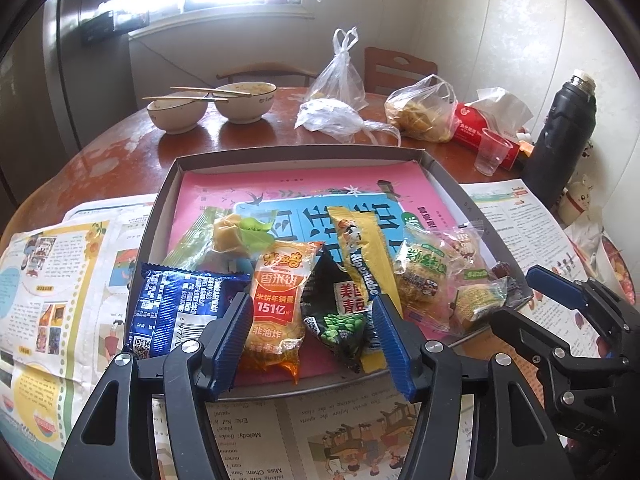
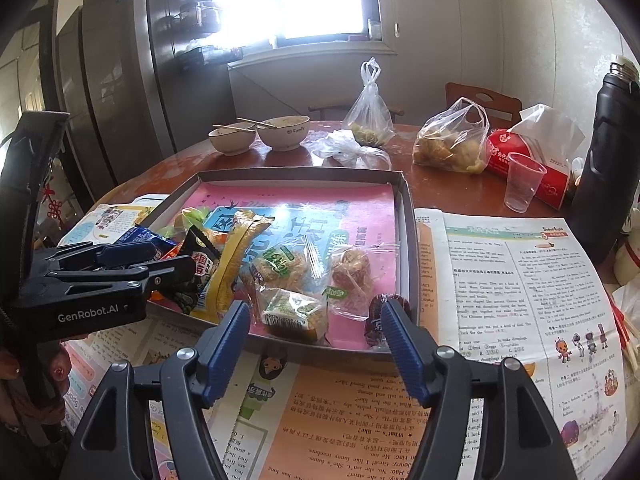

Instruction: Organize snacks

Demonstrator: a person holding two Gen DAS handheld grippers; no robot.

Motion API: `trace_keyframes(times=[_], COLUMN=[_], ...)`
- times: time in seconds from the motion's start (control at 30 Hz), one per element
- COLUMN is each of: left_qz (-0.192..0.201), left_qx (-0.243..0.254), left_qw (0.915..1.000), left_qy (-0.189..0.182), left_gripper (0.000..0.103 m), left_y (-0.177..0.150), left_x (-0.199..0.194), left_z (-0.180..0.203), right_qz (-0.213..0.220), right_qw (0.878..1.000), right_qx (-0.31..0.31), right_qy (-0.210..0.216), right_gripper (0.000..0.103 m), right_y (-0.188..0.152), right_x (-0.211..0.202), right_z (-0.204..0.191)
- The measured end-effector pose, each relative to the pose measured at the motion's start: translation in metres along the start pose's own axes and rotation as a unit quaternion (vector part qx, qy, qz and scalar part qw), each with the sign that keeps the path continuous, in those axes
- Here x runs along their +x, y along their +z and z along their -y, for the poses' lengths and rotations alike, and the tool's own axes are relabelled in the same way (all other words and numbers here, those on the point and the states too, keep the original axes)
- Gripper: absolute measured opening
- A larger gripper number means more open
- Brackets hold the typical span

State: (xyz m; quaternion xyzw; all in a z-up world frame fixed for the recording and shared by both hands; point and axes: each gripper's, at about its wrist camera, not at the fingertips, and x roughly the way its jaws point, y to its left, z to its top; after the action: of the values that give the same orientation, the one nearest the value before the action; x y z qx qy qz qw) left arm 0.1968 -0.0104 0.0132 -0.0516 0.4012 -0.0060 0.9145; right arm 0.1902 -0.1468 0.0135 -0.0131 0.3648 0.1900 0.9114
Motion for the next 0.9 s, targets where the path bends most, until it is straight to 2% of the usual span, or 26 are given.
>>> trace_keyframes(times=[0.23,0.63,0.9], left_qz=[0.003,0.008,0.030], left_qx=[0.001,-0.002,-0.003], left_qw=[1.0000,0.9999,0.9995], left_qy=[-0.001,-0.007,-0.008], left_gripper=[0.065,0.075,0.076], left_y=[0.000,-0.002,-0.005], left_x=[-0.005,-0.012,-0.031], left_z=[0.002,0.004,0.005], right_qz=[0.004,0.015,0.045], right_qw=[1.000,1.000,0.999], right_qx=[0.002,0.010,0.017], right_qy=[-0.003,-0.006,-0.003], right_gripper=[0.070,0.077,0.084], right_y=[0.001,0.003,0.007], right_x=[-0.004,-0.008,-0.021], right_z=[0.000,0.003,0.003])
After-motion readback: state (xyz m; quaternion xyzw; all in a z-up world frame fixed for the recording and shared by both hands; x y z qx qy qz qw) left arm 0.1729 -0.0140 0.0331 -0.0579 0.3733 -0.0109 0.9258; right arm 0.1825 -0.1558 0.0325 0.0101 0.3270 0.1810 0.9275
